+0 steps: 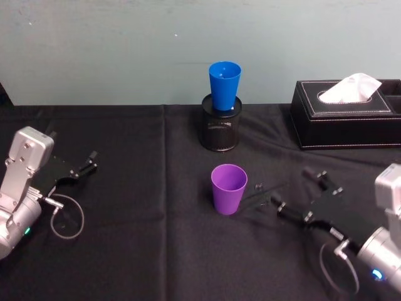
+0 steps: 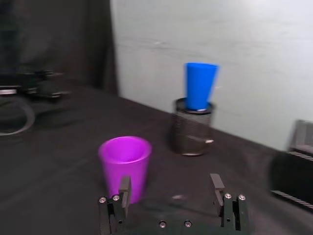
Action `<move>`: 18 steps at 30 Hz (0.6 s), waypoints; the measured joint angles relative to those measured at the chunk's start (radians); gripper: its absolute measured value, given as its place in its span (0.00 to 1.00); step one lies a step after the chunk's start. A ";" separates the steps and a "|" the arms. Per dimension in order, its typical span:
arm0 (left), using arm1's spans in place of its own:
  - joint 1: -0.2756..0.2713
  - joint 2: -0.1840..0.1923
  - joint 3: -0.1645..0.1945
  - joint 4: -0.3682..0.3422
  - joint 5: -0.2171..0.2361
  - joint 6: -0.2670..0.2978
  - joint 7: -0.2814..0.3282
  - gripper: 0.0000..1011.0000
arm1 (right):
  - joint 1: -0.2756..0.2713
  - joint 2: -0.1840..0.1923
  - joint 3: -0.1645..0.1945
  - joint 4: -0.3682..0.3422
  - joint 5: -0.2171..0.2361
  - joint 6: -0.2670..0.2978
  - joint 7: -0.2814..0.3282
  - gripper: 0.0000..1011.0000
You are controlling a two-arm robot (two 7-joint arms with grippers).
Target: Pick up one cup with a gripper and tap it against the other cup.
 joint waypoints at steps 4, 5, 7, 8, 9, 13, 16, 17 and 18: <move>0.000 0.000 0.000 0.000 0.000 0.000 0.000 0.99 | 0.002 -0.018 -0.025 0.023 0.006 -0.011 0.064 0.99; 0.000 0.000 0.000 0.000 0.000 0.000 0.000 0.99 | 0.005 -0.023 -0.029 0.028 0.006 -0.011 0.071 0.99; 0.000 0.000 0.000 0.000 0.000 0.000 0.000 0.99 | 0.016 -0.040 -0.040 0.045 0.003 -0.011 0.089 0.99; 0.000 0.000 0.000 0.000 0.000 0.000 0.000 0.99 | 0.020 -0.045 -0.043 0.051 0.001 -0.011 0.094 0.99; 0.000 0.000 0.000 0.000 0.000 0.000 0.000 0.99 | 0.025 -0.051 -0.046 0.057 -0.002 -0.010 0.098 0.99; 0.000 0.000 0.000 0.000 0.000 0.000 0.000 0.99 | 0.055 -0.083 -0.061 0.088 -0.021 0.000 0.116 0.99; 0.000 0.000 0.000 0.000 0.000 0.000 0.000 0.99 | 0.077 -0.108 -0.070 0.111 -0.035 0.010 0.123 0.99; 0.000 0.000 0.000 0.000 0.000 0.000 0.000 0.99 | 0.083 -0.114 -0.072 0.118 -0.038 0.013 0.125 0.99; 0.000 0.000 0.000 0.000 0.000 0.000 0.000 0.99 | 0.089 -0.120 -0.074 0.125 -0.042 0.015 0.126 0.99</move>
